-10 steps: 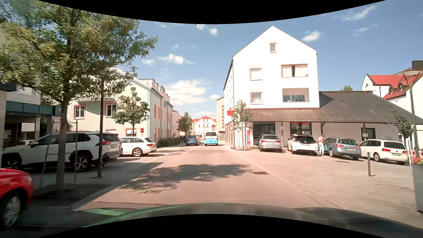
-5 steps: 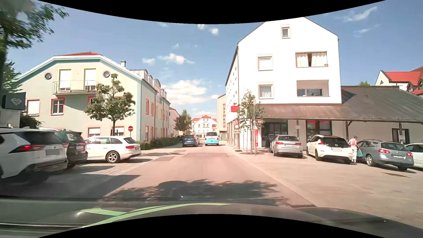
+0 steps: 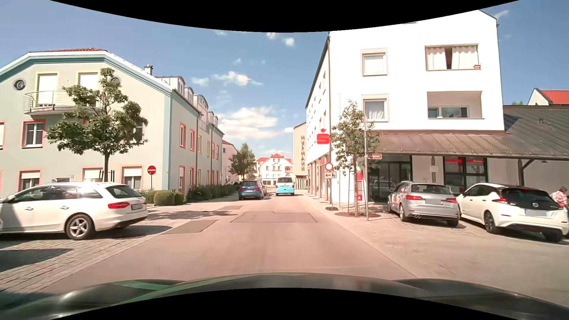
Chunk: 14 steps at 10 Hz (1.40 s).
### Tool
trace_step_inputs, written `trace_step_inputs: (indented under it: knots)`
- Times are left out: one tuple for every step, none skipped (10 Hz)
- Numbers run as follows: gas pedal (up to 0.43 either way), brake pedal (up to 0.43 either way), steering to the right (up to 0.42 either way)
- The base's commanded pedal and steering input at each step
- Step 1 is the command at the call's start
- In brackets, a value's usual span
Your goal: Follow the waypoints while adhering to traffic rules and regulations
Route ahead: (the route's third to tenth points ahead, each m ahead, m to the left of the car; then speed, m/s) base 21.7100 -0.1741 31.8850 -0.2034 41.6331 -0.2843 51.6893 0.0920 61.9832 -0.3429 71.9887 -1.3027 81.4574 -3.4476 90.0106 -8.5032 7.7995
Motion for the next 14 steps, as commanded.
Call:
trace_step_inputs:
  knots:
    - [0.098, 0.000, 0.000]
    - [0.098, 0.000, 0.001]
    - [0.098, 0.000, 0.001]
    - [0.098, 0.000, 0.001]
    - [0.098, 0.000, 0.001]
    - [0.098, 0.000, 0.002]
    - [0.098, 0.000, 0.003]
    - [0.098, 0.000, 0.005]
    - [0.098, 0.000, 0.006]
    - [0.098, 0.000, 0.006]
    - [0.087, 0.000, 0.006]
    - [0.087, 0.000, 0.006]
    - [0.087, 0.000, 0.006]
    - [0.087, 0.000, 0.006]
